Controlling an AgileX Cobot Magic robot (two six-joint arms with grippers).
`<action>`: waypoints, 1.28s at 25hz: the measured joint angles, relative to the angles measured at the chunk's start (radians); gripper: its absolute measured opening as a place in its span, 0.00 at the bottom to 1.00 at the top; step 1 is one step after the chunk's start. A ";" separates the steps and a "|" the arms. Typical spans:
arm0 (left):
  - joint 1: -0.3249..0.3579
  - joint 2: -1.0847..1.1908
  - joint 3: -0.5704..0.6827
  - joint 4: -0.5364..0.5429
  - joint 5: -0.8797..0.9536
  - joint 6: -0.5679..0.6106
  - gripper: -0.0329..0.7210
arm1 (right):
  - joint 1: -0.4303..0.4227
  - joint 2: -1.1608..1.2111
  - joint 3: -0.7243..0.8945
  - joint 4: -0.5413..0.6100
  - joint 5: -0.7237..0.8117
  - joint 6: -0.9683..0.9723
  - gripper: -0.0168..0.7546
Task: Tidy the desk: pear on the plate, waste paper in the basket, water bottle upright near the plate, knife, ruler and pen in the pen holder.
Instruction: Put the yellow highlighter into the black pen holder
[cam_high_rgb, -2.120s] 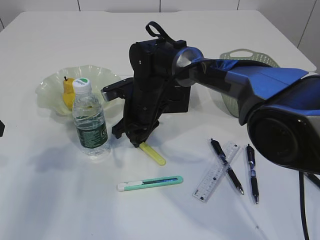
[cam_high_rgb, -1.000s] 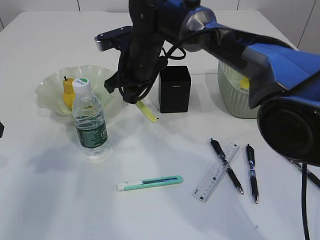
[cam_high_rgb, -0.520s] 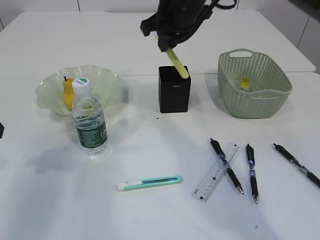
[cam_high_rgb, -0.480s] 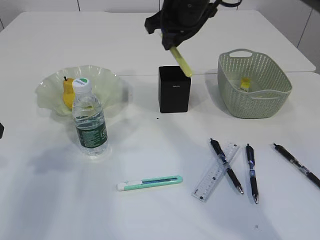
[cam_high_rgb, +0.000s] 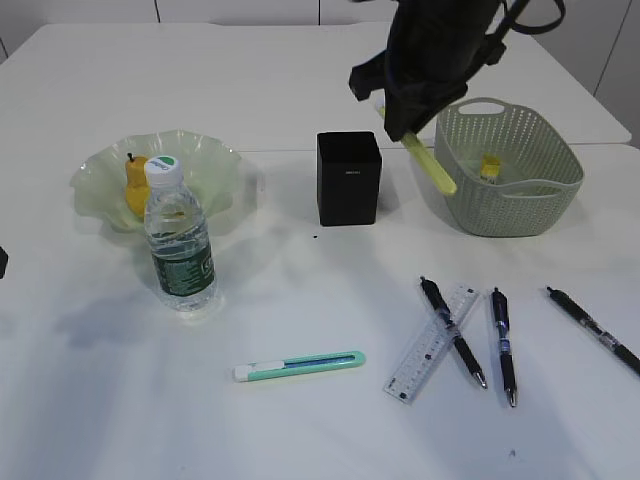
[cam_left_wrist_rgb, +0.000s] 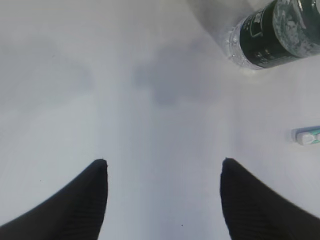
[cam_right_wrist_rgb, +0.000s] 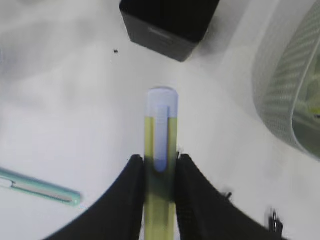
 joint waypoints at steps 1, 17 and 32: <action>0.000 0.000 0.000 0.000 0.002 0.000 0.70 | 0.000 -0.016 0.040 -0.008 0.000 0.002 0.21; 0.000 0.000 0.000 0.000 0.006 0.000 0.70 | 0.000 -0.167 0.485 -0.056 -0.301 0.004 0.21; 0.000 0.000 0.000 0.000 0.006 0.000 0.70 | -0.001 -0.143 0.485 -0.050 -0.945 0.006 0.21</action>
